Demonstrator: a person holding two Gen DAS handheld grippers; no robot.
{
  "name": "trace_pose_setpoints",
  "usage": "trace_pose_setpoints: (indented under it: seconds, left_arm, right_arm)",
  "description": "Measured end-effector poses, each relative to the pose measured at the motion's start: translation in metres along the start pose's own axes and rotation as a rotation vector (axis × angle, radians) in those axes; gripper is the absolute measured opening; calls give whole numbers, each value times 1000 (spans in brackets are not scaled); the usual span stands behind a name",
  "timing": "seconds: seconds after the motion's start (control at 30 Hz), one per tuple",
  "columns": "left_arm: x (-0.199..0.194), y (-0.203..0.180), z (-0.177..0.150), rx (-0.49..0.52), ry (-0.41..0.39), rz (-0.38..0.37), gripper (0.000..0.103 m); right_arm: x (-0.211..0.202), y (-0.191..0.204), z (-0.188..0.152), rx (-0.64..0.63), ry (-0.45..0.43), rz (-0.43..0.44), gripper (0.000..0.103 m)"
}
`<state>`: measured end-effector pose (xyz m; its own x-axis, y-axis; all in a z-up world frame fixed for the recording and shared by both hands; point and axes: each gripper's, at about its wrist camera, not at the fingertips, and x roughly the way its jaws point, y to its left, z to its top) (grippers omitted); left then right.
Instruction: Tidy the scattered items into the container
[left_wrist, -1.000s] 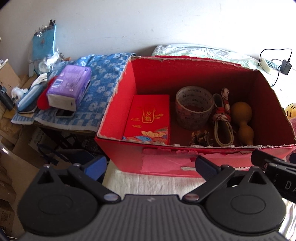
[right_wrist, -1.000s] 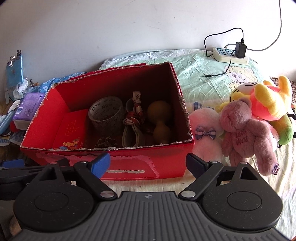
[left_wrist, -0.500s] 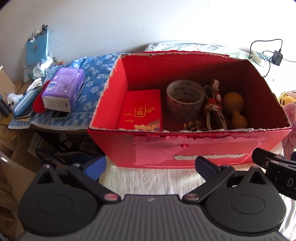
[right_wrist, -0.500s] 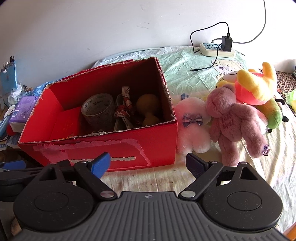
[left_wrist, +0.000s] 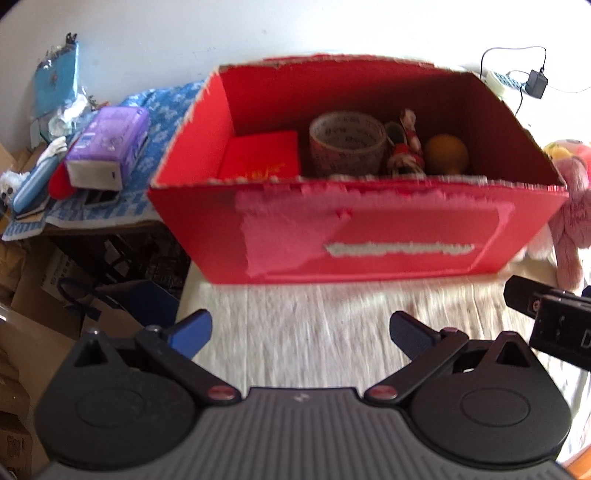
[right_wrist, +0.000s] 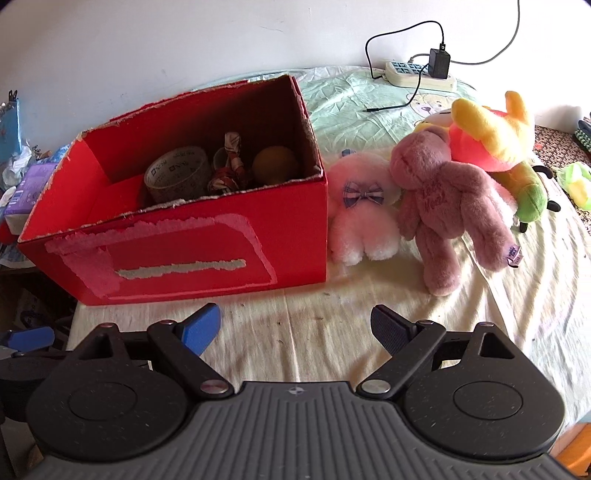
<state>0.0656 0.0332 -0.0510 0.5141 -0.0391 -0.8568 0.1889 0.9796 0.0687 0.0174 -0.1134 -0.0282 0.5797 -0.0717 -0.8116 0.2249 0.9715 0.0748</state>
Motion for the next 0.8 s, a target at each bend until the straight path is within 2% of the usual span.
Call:
trace_pose_setpoints:
  seconds: [0.37,0.8]
  left_arm:
    - [11,-4,-16,13,30,7,102]
    - [-2,-7,-8,16,-18,12,102]
  right_arm:
    - [3,-2,-9,4,8,-11,90]
    - [-9,-3,-3,6,-49,-16,90]
